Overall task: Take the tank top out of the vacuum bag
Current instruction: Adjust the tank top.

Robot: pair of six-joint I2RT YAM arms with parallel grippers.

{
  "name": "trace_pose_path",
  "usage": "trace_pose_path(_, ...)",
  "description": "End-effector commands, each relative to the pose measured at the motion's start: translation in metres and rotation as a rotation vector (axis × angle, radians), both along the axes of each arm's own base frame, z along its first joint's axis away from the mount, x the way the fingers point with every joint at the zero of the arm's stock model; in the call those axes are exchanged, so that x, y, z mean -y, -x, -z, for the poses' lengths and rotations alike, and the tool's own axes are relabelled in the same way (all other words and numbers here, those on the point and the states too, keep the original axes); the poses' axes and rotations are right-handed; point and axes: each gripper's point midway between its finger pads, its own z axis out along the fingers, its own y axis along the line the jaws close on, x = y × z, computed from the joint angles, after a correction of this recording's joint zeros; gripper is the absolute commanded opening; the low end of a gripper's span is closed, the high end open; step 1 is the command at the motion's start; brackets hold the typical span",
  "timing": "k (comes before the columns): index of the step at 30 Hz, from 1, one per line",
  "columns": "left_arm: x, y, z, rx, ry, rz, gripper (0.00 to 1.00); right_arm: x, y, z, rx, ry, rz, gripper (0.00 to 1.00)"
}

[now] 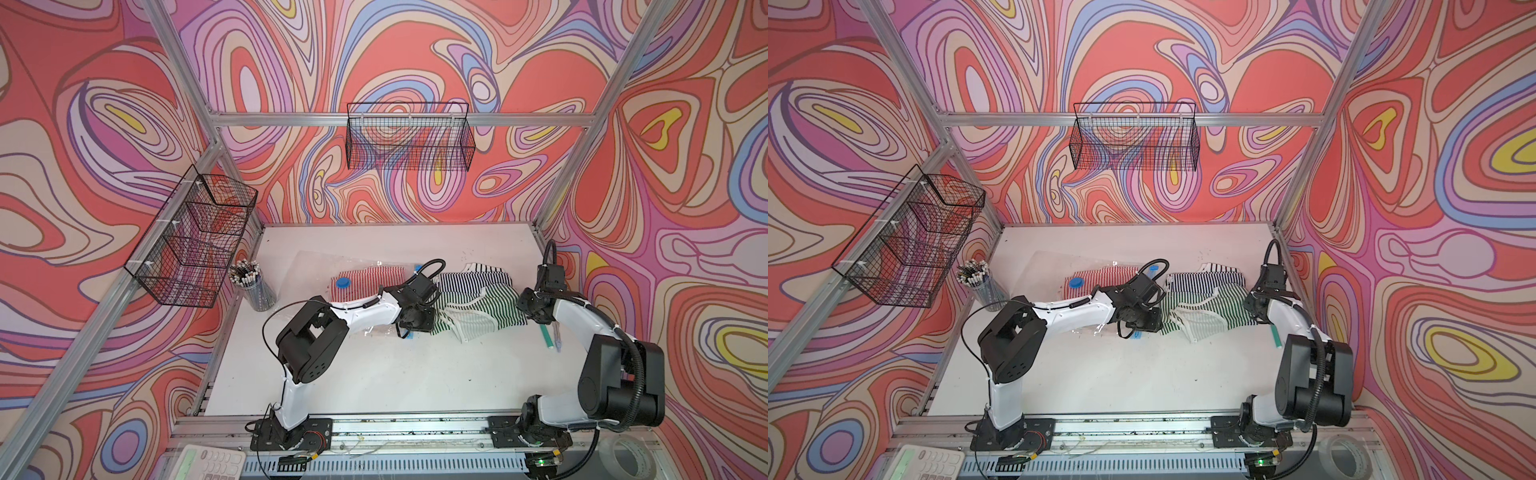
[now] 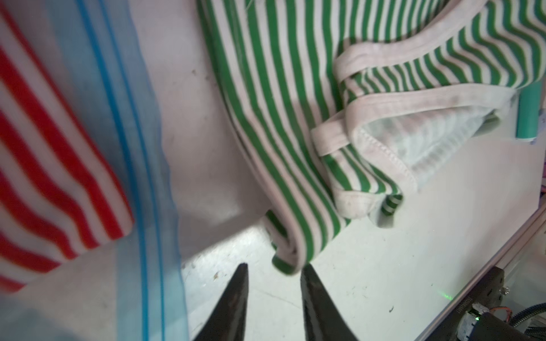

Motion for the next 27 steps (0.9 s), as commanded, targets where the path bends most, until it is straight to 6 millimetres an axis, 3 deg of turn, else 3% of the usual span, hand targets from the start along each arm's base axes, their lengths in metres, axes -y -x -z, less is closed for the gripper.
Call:
trace_pose_path(1, -0.015, 0.005, -0.032, 0.043, -0.013, 0.012, 0.6, 0.007, -0.01, -0.035, 0.073, 0.039, 0.006, 0.61)
trace_pose_path(3, -0.016, 0.003, -0.042, 0.067, -0.015, 0.021, 0.73, 0.006, -0.017, -0.043, 0.097, 0.033, -0.004, 0.65)
trace_pose_path(5, -0.015, -0.005, -0.047, 0.093, -0.02, 0.022, 0.75, 0.005, -0.024, -0.045, 0.106, 0.025, -0.011, 0.66)
trace_pose_path(8, -0.008, -0.023, -0.045, 0.075, 0.008, 0.005, 0.75, 0.008, -0.036, -0.047, 0.109, 0.022, -0.009, 0.66)
trace_pose_path(15, 0.007, -0.063, -0.018, 0.055, 0.013, -0.023, 0.73, 0.009, -0.065, -0.05, 0.146, 0.002, -0.023, 0.66)
trace_pose_path(22, 0.015, -0.088, -0.003, 0.065, 0.002, -0.035, 0.7, -0.01, -0.087, -0.032, 0.137, -0.106, -0.108, 0.64)
trace_pose_path(27, 0.016, -0.097, 0.009, 0.062, -0.017, -0.047, 0.69, -0.021, -0.088, -0.025, 0.139, -0.16, -0.139, 0.64)
